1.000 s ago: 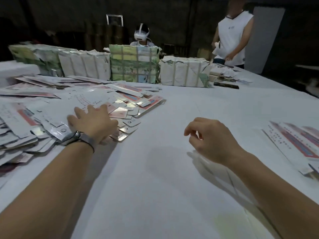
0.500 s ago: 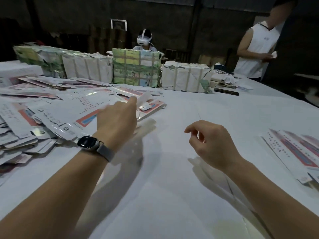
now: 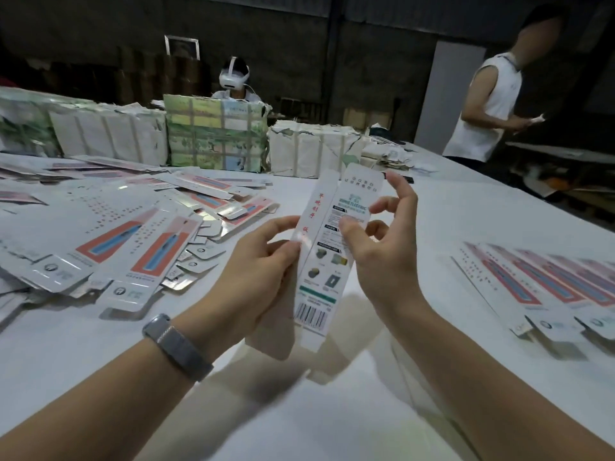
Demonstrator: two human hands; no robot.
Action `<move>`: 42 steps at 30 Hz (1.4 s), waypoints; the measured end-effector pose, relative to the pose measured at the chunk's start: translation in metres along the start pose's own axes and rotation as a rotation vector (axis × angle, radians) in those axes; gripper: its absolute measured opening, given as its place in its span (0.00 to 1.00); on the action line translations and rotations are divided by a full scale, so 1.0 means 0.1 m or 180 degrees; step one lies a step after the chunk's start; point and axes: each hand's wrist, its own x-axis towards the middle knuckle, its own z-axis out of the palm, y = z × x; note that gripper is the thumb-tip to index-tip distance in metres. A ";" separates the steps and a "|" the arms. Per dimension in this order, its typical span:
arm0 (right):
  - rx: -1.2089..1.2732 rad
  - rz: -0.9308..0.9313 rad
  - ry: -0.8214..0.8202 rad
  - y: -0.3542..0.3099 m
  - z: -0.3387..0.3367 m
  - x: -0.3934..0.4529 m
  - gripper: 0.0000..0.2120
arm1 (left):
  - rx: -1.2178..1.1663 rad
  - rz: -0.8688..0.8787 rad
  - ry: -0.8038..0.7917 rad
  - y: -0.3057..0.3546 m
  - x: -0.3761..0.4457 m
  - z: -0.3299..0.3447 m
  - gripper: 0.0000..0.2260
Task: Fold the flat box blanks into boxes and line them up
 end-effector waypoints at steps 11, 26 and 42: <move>-0.0284 0.0267 -0.0631 0.06 0.12 -0.05 0.16 | -0.1323 -0.0691 -0.1511 -0.05 -0.10 0.06 0.22; -0.0670 -0.0523 0.0331 -0.05 -0.08 0.14 0.13 | 0.0083 0.0154 -0.0353 -0.09 -0.02 0.00 0.16; -0.0558 0.0530 -0.0754 -0.23 -0.17 0.20 0.11 | -0.0199 -0.0698 -0.1353 -0.03 -0.14 -0.02 0.28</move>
